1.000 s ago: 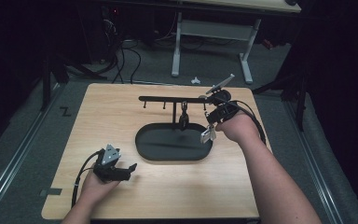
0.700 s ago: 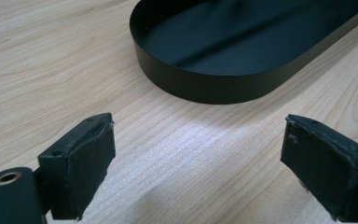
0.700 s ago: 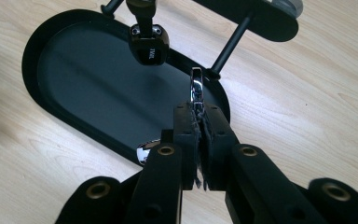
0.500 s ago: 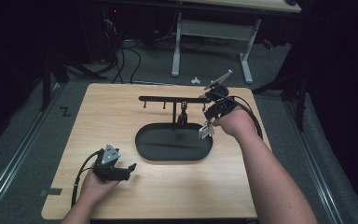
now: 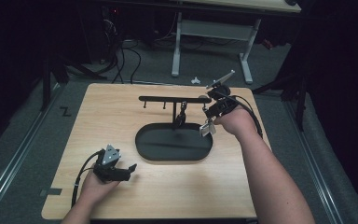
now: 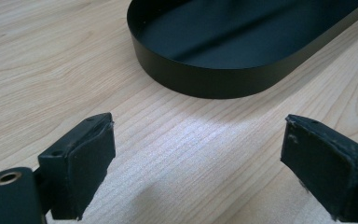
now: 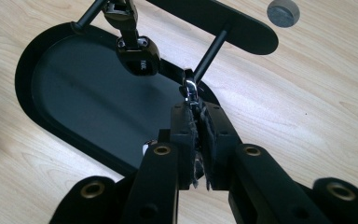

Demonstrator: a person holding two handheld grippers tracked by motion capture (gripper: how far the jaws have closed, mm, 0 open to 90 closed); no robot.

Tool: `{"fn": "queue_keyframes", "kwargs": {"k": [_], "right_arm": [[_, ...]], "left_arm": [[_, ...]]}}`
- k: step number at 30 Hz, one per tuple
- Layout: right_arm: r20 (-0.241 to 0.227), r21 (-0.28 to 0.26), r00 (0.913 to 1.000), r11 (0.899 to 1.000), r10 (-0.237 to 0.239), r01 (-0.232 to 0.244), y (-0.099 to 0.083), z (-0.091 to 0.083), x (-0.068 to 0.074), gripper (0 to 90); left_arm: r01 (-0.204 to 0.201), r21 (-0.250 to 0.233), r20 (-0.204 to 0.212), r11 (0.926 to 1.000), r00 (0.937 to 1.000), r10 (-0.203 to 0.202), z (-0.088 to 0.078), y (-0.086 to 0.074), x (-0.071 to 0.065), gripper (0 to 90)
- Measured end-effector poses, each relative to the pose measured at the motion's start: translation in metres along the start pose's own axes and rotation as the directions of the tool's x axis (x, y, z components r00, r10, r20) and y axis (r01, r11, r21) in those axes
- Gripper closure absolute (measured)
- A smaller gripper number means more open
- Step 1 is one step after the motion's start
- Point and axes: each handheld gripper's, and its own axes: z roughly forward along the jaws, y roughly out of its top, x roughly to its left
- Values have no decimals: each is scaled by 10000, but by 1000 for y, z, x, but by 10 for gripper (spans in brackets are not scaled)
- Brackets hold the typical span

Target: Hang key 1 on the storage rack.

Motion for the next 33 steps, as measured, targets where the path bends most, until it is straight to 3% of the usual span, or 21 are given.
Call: {"fn": "queue_keyframes", "kwargs": {"k": [7, 18, 23, 33], "right_arm": [[16, -114, 10000, 9999, -31, 31, 0, 1, -2, 827], [450, -191, 9989, 9998, 120, -112, 0, 3, -6, 783], [369, -125, 9992, 9999, 124, -119, -1, 5, -5, 771], [165, 146, 9996, 9996, 232, -235, -7, 13, -1, 633]], "left_arm": [[-28, 17, 4, 10000, 10000, 28, 1, 0, -1, 104], [-44, 80, 38, 10000, 10000, 43, 2, -1, -1, 105], [-71, 140, 60, 9999, 10000, 70, 2, -1, -1, 105], [-9, 173, 43, 9998, 10000, 8, 2, -1, -1, 105]]}}
